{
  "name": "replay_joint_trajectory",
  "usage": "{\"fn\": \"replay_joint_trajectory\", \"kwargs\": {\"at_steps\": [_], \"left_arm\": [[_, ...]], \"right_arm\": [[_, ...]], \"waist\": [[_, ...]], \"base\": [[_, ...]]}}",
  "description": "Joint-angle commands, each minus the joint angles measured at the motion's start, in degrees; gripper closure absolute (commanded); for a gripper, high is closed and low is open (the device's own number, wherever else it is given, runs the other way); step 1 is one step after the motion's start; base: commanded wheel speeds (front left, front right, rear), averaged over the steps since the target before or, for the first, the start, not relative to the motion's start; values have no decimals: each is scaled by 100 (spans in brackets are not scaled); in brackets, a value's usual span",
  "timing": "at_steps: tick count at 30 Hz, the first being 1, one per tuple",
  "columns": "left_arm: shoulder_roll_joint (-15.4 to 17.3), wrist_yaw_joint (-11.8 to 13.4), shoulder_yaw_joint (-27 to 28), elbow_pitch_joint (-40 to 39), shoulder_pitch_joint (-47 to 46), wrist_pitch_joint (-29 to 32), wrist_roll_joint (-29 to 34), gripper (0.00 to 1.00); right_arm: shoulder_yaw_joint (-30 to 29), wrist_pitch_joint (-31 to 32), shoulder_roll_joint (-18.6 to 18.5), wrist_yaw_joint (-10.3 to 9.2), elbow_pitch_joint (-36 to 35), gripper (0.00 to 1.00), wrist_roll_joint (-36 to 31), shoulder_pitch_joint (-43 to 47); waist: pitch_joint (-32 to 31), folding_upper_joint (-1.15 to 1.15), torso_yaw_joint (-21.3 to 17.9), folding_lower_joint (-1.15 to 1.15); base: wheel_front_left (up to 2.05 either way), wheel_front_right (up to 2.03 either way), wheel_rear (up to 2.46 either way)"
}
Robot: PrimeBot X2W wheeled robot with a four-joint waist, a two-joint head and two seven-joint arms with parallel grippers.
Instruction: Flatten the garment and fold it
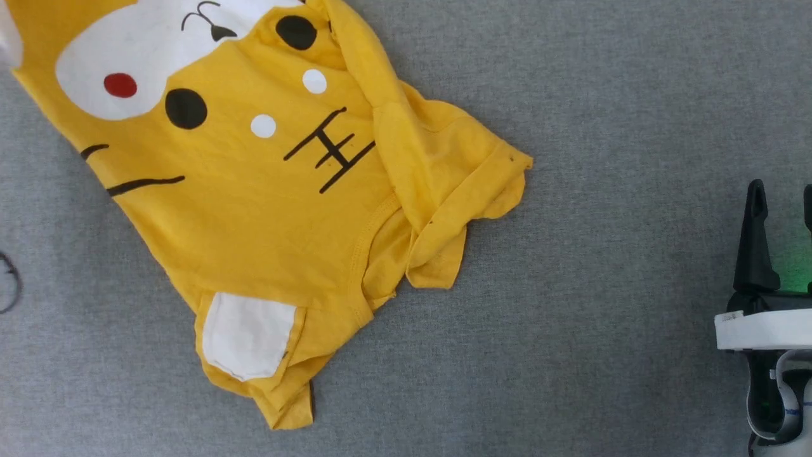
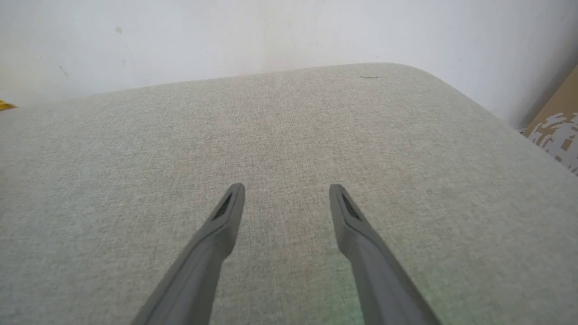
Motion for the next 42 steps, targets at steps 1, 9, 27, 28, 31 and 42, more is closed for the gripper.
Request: {"fn": "replay_joint_trajectory", "kwargs": {"at_steps": [1, 9, 27, 28, 31, 42], "left_arm": [[-75, -8, 27, 112, 35, -121, -57, 0], [-370, -164, 72, 160, -69, -991, -203, 0], [-1121, 648, 599, -3091, 3705, -2116, -992, 0], [-1188, 717, 601, -3361, 4255, -2130, -1061, 0], [-1270, 772, 592, -3604, 4755, -2148, -1074, 0], [-2403, 644, 1299, -4399, 6659, -2179, -477, 0]], "right_arm": [[0, -10, 6, -4, -35, 0, -40, -104], [-15, 70, 6, -4, -52, 0, -136, -104], [-66, 164, 6, -4, 128, 0, -84, 460], [-38, 166, 6, -4, 139, 0, -68, 511], [-12, 154, 6, -4, 159, 0, -38, 563], [62, 135, 6, -4, 258, 0, 48, 930]], "waist": [[31, 1, 39, -1], [-316, 1, 307, -1], [-1582, 1, 589, -1], [-1655, 1, 583, -1], [-1723, 1, 571, -1], [-2063, 1, 754, -1]], "base": [[0, 0, 0], [0, 0, 0], [0, 0, 0], [0, 0, 0], [0, 0, 0], [0, 0, 0]]}}
